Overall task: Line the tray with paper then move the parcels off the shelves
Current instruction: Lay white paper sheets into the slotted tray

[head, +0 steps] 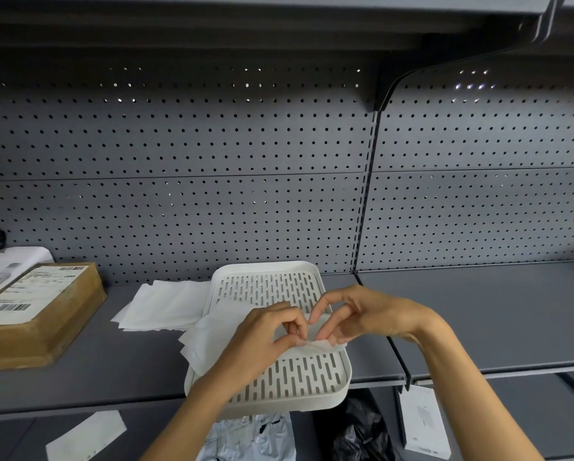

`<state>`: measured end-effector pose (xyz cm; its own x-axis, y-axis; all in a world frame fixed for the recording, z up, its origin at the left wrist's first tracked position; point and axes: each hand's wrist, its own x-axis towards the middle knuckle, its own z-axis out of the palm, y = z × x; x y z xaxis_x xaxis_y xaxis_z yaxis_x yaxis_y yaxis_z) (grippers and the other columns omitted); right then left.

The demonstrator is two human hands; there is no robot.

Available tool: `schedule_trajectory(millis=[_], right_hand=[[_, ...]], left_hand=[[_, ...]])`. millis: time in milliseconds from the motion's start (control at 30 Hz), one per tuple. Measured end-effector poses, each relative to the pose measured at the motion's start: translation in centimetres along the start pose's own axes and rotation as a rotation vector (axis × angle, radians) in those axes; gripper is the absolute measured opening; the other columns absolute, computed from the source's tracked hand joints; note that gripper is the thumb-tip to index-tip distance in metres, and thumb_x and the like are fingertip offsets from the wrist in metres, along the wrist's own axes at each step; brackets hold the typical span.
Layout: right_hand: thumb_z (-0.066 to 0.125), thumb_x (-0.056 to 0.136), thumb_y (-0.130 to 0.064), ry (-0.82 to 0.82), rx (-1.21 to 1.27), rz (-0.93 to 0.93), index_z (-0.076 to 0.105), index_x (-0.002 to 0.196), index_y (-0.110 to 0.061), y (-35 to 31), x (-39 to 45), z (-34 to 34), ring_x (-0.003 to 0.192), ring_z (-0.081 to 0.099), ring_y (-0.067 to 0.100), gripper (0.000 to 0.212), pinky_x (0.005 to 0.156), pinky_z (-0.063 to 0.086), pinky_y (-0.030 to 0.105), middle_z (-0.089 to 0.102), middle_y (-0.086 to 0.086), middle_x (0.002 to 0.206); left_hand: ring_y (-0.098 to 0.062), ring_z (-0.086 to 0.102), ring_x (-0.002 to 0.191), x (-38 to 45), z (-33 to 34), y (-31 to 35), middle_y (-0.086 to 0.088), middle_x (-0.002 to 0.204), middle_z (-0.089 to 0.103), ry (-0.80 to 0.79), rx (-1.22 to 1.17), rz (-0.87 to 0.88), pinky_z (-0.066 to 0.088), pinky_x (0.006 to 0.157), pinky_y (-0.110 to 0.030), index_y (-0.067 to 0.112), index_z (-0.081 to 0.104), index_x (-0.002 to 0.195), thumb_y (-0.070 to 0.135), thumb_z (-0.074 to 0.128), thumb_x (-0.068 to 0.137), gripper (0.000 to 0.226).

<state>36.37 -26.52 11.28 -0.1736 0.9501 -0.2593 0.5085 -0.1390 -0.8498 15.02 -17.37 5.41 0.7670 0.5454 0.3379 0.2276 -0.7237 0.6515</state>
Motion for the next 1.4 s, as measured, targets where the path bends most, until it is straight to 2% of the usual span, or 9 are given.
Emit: schedule_trajectory(millis=[200,333,400,600,733,900,1100,1233,1400], right_hand=[[0.078,0.088,-0.019,0.082,-0.087,0.043,0.071,0.109,-0.013,-0.1,1.0,1.1,0.076,0.065,0.006,0.023,0.078,0.052,0.022,0.071,-0.001,0.082],[0.083,0.081,-0.031,0.107,-0.254,0.057,0.070,0.091,-0.029,-0.1,1.8,1.9,0.072,0.058,0.004,0.017,0.082,0.049,0.028,0.061,-0.010,0.079],[0.083,0.080,-0.031,0.133,-0.303,0.062,0.069,0.085,-0.032,0.0,2.0,2.0,0.071,0.057,0.004,0.015,0.078,0.049,0.028,0.060,-0.010,0.076],[0.078,0.089,-0.026,0.184,-0.265,0.055,0.077,0.091,-0.014,-0.1,1.9,1.5,0.076,0.065,0.014,0.012,0.074,0.055,0.023,0.071,0.004,0.079],[0.083,0.083,-0.023,0.200,-0.351,0.117,0.075,0.079,-0.028,0.1,1.8,1.1,0.091,0.068,0.012,0.010,0.098,0.055,0.035,0.078,0.003,0.095],[0.089,0.075,-0.020,0.204,-0.365,0.156,0.072,0.067,-0.030,-0.2,1.4,0.9,0.080,0.067,0.002,0.021,0.096,0.055,0.032,0.075,-0.008,0.080],[0.092,0.068,-0.021,0.146,-0.369,0.200,0.070,0.056,-0.033,0.2,0.9,0.9,0.085,0.069,0.011,0.027,0.099,0.054,0.041,0.071,-0.016,0.070],[0.088,0.075,-0.017,0.107,-0.359,0.217,0.071,0.057,-0.034,0.2,0.6,0.7,0.085,0.068,0.006,0.030,0.093,0.052,0.029,0.070,-0.019,0.067],[0.081,0.083,-0.014,0.060,-0.359,0.240,0.073,0.066,-0.033,-0.7,0.5,1.0,0.071,0.064,-0.010,0.026,0.073,0.050,0.016,0.071,-0.019,0.071]], left_hand=[[-0.009,0.065,0.088,0.1,0.1,0.1,0.013,0.088,0.063,0.020,0.006,0.011,0.052,0.085,-0.032,0.028,0.064,0.079,0.011,0.075,0.083,0.021],[-0.010,0.064,0.087,0.2,0.2,0.2,0.012,0.087,0.064,0.030,-0.017,0.017,0.051,0.083,-0.028,0.029,0.068,0.081,0.019,0.077,0.084,0.014],[-0.010,0.064,0.088,0.1,0.2,0.0,0.011,0.087,0.064,0.032,-0.024,0.020,0.051,0.083,-0.028,0.030,0.068,0.081,0.019,0.076,0.085,0.014],[-0.011,0.064,0.089,-0.2,0.1,-0.3,0.010,0.088,0.064,0.006,-0.044,0.008,0.051,0.085,-0.032,0.035,0.067,0.082,0.018,0.077,0.084,0.019],[-0.006,0.064,0.094,-0.6,-0.8,-0.8,0.013,0.089,0.064,-0.079,-0.068,-0.025,0.049,0.092,-0.025,0.035,0.061,0.094,0.023,0.076,0.086,0.020],[0.001,0.064,0.102,-2.1,-4.3,-3.4,0.016,0.094,0.068,-0.035,-0.067,-0.108,0.043,0.093,-0.013,0.032,0.065,0.096,0.018,0.070,0.090,0.017],[0.006,0.056,0.107,-4.9,-9.0,-9.3,0.026,0.112,0.061,-0.112,0.140,-0.258,0.047,0.095,-0.027,0.046,0.067,0.097,0.001,0.066,0.091,0.045],[0.010,0.044,0.131,-6.7,-11.4,-11.3,0.028,0.133,0.055,-0.247,0.132,-0.336,0.040,0.104,-0.016,0.054,0.066,0.104,-0.011,0.059,0.090,0.066],[0.018,0.042,0.125,-6.6,-11.6,-11.1,0.037,0.133,0.050,-0.275,0.129,-0.337,0.043,0.094,-0.012,0.050,0.073,0.097,0.002,0.073,0.085,0.049]])
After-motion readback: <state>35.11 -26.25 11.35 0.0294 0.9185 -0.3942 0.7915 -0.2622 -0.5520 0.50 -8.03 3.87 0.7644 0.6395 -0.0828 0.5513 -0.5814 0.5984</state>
